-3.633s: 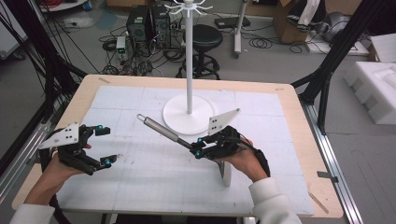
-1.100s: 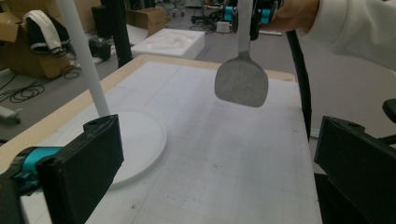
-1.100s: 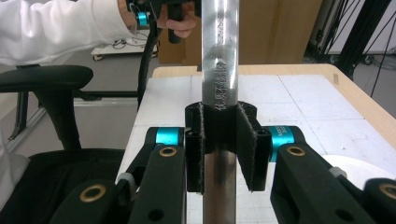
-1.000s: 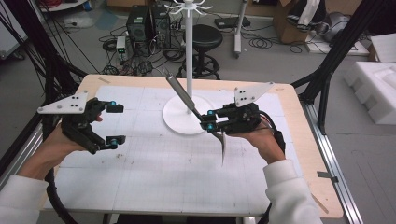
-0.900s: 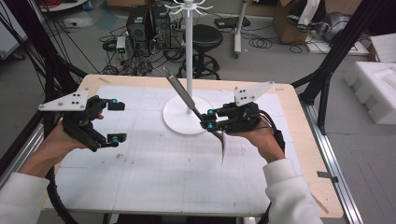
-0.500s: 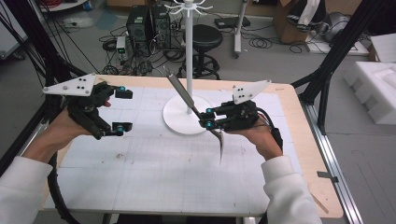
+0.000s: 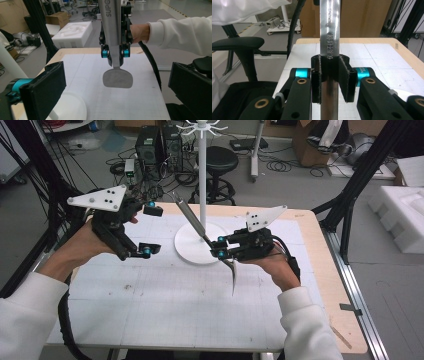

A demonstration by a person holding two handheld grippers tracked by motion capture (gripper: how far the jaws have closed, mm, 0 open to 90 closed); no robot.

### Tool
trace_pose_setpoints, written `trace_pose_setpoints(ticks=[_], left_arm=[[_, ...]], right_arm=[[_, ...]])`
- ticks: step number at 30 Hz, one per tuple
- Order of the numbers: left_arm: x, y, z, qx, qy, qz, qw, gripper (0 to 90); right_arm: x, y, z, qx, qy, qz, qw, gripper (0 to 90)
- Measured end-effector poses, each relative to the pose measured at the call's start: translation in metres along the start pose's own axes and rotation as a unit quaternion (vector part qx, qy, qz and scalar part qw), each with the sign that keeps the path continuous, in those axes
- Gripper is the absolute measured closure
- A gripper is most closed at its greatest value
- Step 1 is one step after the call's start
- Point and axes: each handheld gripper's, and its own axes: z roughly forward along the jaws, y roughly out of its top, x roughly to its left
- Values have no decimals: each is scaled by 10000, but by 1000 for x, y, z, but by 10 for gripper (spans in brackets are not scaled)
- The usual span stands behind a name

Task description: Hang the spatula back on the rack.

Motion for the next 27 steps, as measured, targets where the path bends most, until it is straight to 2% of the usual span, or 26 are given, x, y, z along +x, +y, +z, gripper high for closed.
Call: trace_pose_setpoints(ticks=[4, 12, 13, 14, 20, 24, 27], left_arm=[[1, 5, 5, 67, -98, 20, 9999, 18], [1, 17, 16, -6, -238, 40, 9997, 18], [2, 19, 17, -17, -292, 15, 9996, 25], [2, 20, 17, -6, -335, 27, 9994, 69], [3, 24, 21, -59, -322, -24, 9995, 81], [2, 27, 24, 11, -403, 0, 9992, 166], [2, 28, 26, 40, -397, -14, 9992, 177]], right_arm=[[0, 0, 0, 20, 38, 0, 10000, 748], [1, 0, 3, 29, 95, -13, 9999, 748], [1, 0, 4, 31, 122, -10, 9999, 748], [1, 0, 4, 53, 139, -9, 9999, 748], [2, 1, 6, 53, 173, -39, 9998, 748], [2, 1, 7, 54, 165, -50, 9998, 748], [3, 1, 8, 75, 213, -46, 9997, 748]])
